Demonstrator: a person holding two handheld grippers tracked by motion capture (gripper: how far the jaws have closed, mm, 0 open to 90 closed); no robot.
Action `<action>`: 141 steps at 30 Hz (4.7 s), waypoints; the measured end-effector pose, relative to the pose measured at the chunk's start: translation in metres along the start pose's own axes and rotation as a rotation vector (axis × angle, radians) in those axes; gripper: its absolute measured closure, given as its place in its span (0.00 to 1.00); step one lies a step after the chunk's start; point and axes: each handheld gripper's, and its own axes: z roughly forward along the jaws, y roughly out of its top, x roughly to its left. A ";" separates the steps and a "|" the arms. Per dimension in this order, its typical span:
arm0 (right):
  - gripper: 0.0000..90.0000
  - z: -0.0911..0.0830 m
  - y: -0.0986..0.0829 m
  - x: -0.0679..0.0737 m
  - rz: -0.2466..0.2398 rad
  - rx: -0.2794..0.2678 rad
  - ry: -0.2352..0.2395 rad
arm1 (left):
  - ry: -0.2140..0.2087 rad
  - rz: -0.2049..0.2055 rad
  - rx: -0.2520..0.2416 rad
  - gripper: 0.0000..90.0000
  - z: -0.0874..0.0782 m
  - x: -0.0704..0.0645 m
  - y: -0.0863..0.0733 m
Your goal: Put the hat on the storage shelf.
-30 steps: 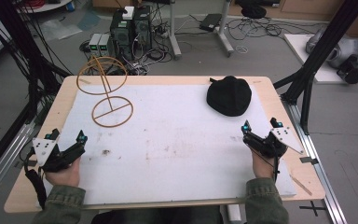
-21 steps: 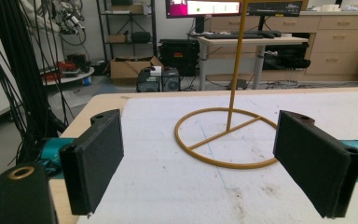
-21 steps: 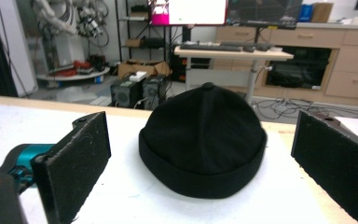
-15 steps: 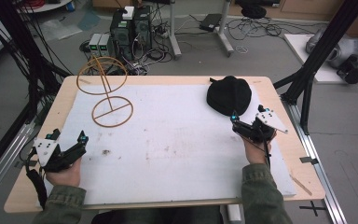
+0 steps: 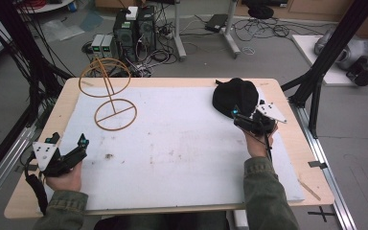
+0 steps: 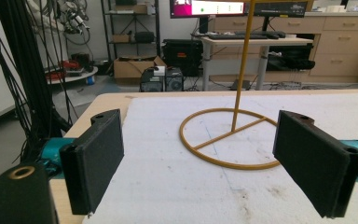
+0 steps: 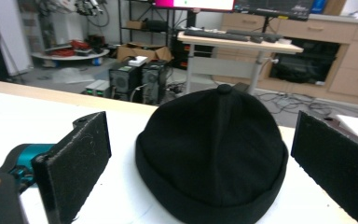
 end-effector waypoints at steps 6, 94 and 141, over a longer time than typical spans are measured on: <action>0.04 0.019 0.008 -0.003 -0.043 0.007 -0.047 | 0.000 -0.004 0.004 0.18 0.000 0.000 0.000; 0.97 0.092 0.012 -0.018 0.144 0.266 -0.009 | -0.081 -0.082 0.030 0.19 0.008 0.003 -0.005; 0.97 0.042 0.104 0.051 0.140 -0.014 0.254 | -0.077 -0.109 0.018 0.20 0.004 0.007 -0.003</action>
